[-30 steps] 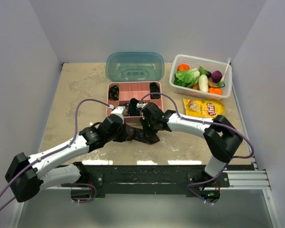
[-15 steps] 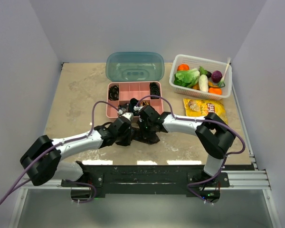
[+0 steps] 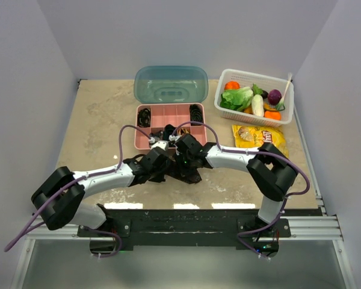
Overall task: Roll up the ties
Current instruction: Roll the tie at the center of the board.
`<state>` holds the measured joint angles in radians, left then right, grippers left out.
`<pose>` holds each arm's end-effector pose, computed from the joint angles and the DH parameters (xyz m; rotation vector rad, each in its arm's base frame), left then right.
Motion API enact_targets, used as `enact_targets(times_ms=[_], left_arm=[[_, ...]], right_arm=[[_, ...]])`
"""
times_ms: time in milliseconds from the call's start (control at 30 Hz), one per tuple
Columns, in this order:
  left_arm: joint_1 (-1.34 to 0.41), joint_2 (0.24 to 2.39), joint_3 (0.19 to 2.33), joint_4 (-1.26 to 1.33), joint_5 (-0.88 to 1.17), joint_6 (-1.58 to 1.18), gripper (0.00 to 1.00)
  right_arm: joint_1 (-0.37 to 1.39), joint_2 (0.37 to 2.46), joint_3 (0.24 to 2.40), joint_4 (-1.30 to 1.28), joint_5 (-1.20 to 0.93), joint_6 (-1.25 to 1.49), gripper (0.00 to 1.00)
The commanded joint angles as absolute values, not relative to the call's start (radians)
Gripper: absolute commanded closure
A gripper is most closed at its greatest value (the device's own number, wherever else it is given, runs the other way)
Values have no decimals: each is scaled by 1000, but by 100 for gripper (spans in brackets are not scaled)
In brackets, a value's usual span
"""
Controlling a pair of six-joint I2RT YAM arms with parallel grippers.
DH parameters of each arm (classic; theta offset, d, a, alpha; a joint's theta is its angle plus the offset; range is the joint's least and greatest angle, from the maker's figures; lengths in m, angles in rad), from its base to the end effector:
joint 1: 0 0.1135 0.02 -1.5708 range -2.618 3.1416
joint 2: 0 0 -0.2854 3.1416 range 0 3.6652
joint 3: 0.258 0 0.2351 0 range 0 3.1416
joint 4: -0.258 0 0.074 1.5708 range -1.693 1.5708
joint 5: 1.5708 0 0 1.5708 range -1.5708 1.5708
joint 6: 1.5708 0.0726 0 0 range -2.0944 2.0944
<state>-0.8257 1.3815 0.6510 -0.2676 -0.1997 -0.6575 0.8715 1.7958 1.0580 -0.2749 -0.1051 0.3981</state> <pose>0.1830 -0.1772 0.1648 0.1404 2.5672 -0.3213 0.2321 0.2878 0.1592 -0.6716 2.6111 0.5722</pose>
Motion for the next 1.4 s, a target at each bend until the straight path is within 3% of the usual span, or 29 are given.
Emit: enact_targets(times_ms=[0,500,833,1000,1100,1233,1367], left_arm=[[-824,1374,693,-212,-264,-637,100],[-822,1325,681,-252,-250,-641,100],[-822,1252,703,-362,-190,-618,77],[-824,1189,696,-382,-199,-624,71],[-822,1132,713,-382,-218,-624,57],[-795,1078,730,-371,-219,-614,27],[-741,1089,727,-313,-132,-595,18]], right_arm=[[879,1818,1031,-294,-133,361,100],[879,1801,1022,-468,-68,325,100],[879,1786,1025,-590,-2,321,100],[873,1738,1026,-670,57,307,100],[865,1709,1035,-710,104,301,100],[844,1698,1058,-756,175,288,100],[836,1666,1110,-775,216,273,100]])
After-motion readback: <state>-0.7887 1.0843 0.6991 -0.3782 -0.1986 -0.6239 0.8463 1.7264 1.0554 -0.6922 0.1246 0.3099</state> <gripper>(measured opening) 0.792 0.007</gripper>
